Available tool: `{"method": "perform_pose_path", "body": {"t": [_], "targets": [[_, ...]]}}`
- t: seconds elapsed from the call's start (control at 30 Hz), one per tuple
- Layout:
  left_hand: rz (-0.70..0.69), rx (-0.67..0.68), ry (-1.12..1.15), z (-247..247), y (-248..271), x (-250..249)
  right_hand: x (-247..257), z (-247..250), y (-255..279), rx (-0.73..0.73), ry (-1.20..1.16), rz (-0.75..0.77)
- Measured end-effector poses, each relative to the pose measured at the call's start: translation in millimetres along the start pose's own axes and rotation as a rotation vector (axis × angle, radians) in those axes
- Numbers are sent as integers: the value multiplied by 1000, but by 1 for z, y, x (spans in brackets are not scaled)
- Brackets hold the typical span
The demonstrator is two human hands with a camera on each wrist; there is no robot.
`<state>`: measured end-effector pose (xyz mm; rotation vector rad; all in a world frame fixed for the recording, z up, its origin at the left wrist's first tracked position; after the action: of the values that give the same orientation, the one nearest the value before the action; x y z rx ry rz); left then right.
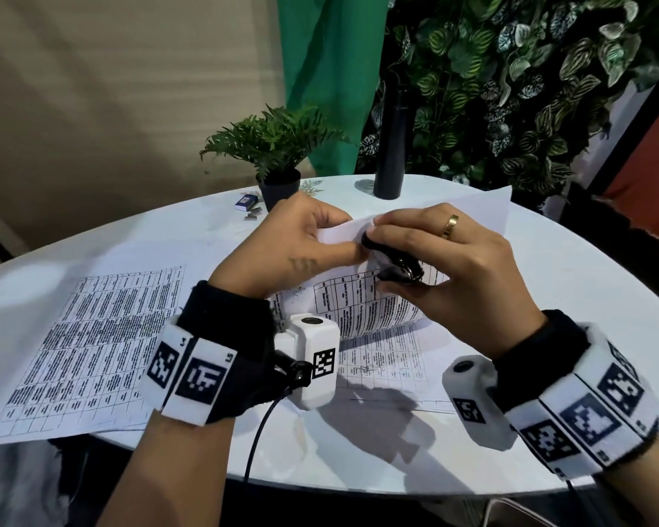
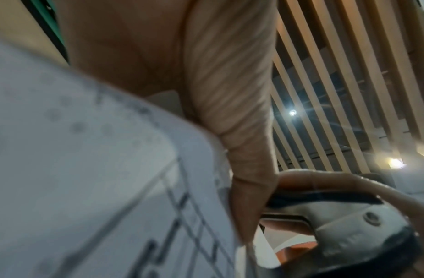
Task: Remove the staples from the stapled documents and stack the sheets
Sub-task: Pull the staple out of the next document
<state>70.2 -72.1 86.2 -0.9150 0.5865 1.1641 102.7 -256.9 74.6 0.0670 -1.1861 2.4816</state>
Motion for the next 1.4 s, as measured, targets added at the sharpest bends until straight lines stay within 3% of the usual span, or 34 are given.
{"method": "perform_pose_path", "body": {"t": [0.93,1.23,1.4], "targets": [[18,54,144,0,8,-6,7,-1,-12,-24,71,57],[36,-87,13,2,7,3,-5,0,1,-39,50,-137],[39,-188,-60,0,6,3,-20,-4,35,97,16,-377]]}}
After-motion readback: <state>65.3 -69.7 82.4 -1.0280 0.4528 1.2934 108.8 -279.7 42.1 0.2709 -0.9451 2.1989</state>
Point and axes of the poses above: each hand's wrist, its own y-axis away from the middle knuckle, its own z-axis out of the back of the hand, x = y × z, the point moved 1 cm from there along -y, towards the middle knuckle, and after that the axes turned 5 degrees about -z, right-handed, at the moved point
